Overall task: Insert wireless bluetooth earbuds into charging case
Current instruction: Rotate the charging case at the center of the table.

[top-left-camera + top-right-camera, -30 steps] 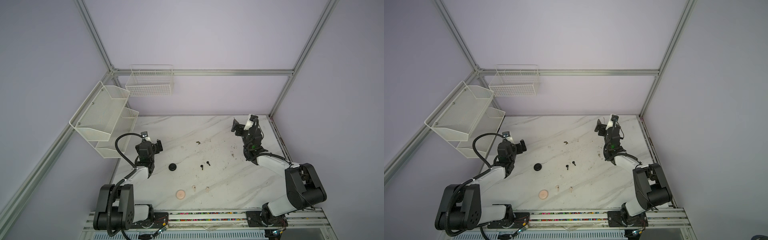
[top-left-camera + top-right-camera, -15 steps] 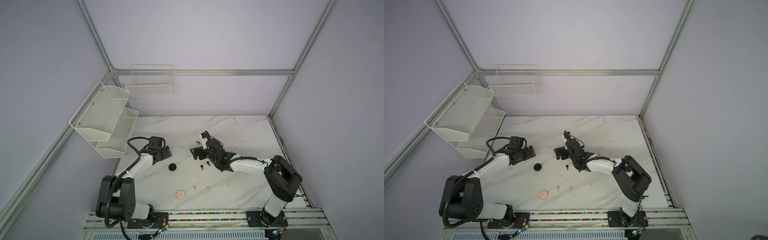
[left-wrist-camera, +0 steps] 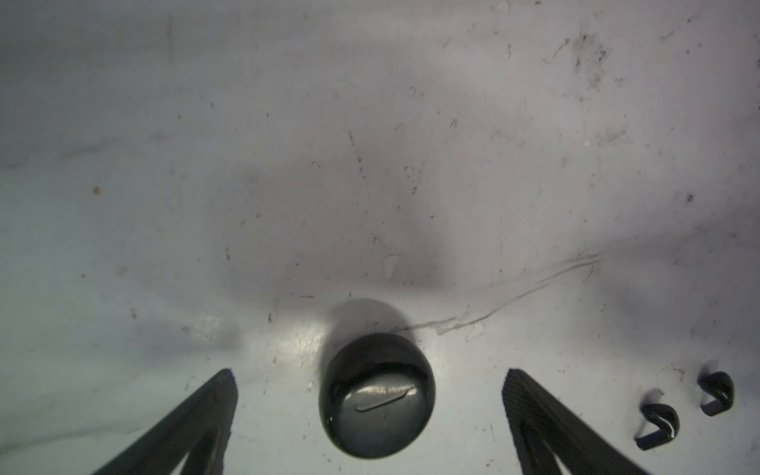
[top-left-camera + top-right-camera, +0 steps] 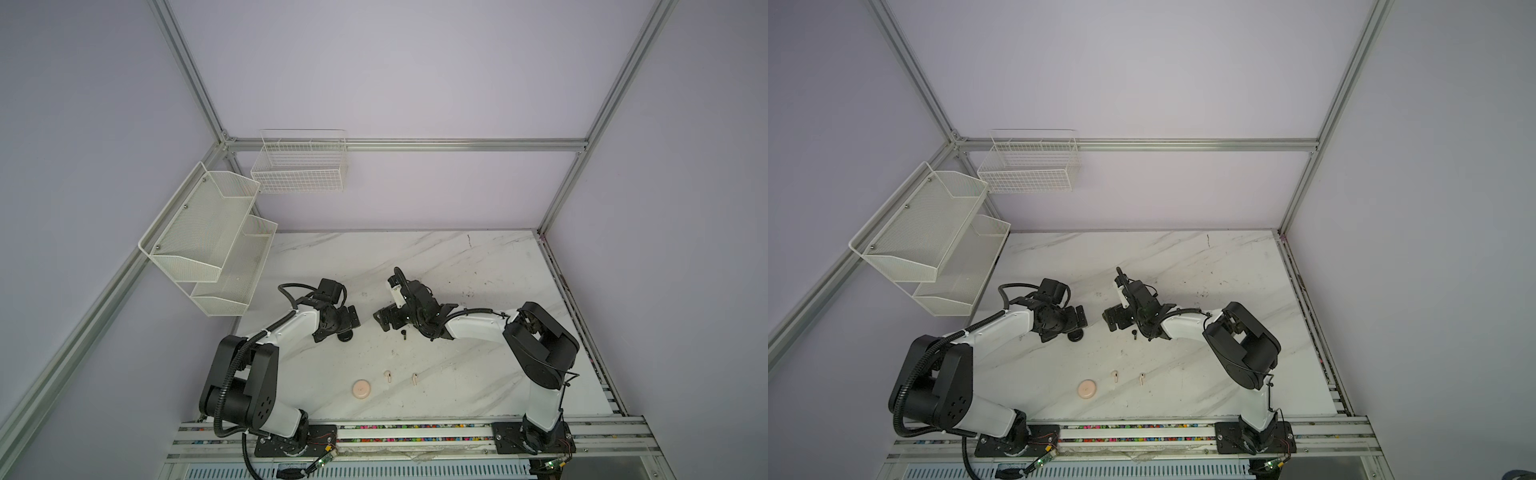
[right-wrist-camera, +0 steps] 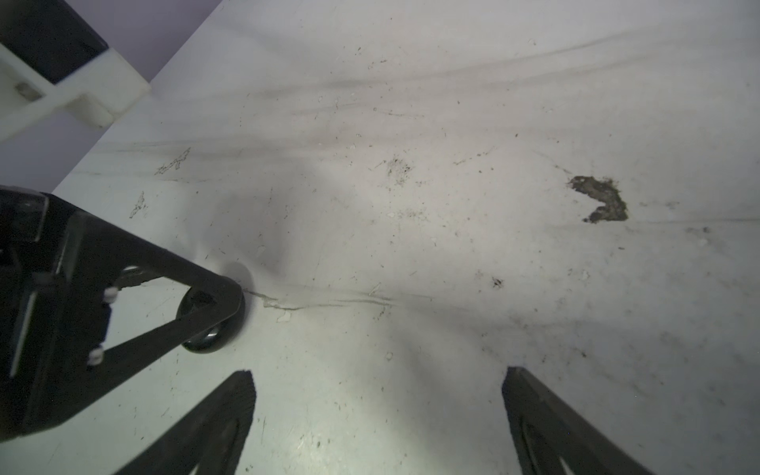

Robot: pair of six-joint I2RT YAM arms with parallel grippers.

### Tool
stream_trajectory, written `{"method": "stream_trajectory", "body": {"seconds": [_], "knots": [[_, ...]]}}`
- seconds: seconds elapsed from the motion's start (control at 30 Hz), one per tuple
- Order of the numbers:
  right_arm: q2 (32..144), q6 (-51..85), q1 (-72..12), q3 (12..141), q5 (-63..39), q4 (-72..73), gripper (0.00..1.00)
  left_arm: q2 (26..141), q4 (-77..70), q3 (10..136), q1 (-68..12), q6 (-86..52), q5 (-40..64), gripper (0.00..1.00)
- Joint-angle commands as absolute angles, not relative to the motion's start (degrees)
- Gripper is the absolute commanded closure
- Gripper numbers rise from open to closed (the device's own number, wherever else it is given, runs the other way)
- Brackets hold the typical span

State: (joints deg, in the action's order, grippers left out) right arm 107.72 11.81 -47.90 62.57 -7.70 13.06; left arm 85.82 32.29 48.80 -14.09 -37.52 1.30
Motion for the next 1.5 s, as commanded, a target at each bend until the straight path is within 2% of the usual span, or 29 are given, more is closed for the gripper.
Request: {"method": "stream_trajectory", "body": {"seconds": [0.0,0.07,0.13,0.27,0.73,1.07,1.23,1.47], "knots": [[108.36,10.66,-47.9,63.28,-8.04,12.65,0.03,86.08,30.7,47.91,-14.81,-39.28,3.59,0.01],[108.87,11.07,-47.87,63.55,-6.89,12.35,0.03,87.72,30.78,48.89,-15.26,-39.5,3.6,0.06],[108.98,10.84,-47.89,63.63,-6.29,12.22,0.03,88.7,30.54,49.16,-15.84,-40.41,3.17,0.16],[109.09,10.55,-47.9,63.29,-5.5,12.26,0.03,89.94,31.18,49.76,-17.03,-40.39,1.42,0.25],[109.36,11.27,-47.89,61.17,-4.21,13.58,0.03,94.81,35.16,55.83,-21.45,-36.72,-3.34,0.43],[107.12,12.17,-47.9,58.49,-2.83,13.8,0.03,97.26,35.16,58.55,-27.26,-35.32,-3.07,0.45],[104.97,12.52,-47.9,56.72,-2.33,13.8,0.03,98.09,35.15,58.93,-29.85,-32.42,-1.73,0.42],[103.28,13.41,-47.36,57.49,-2.9,13.8,0.03,96.16,35.68,55.99,-30.77,-29.69,-1.66,0.27]]}}
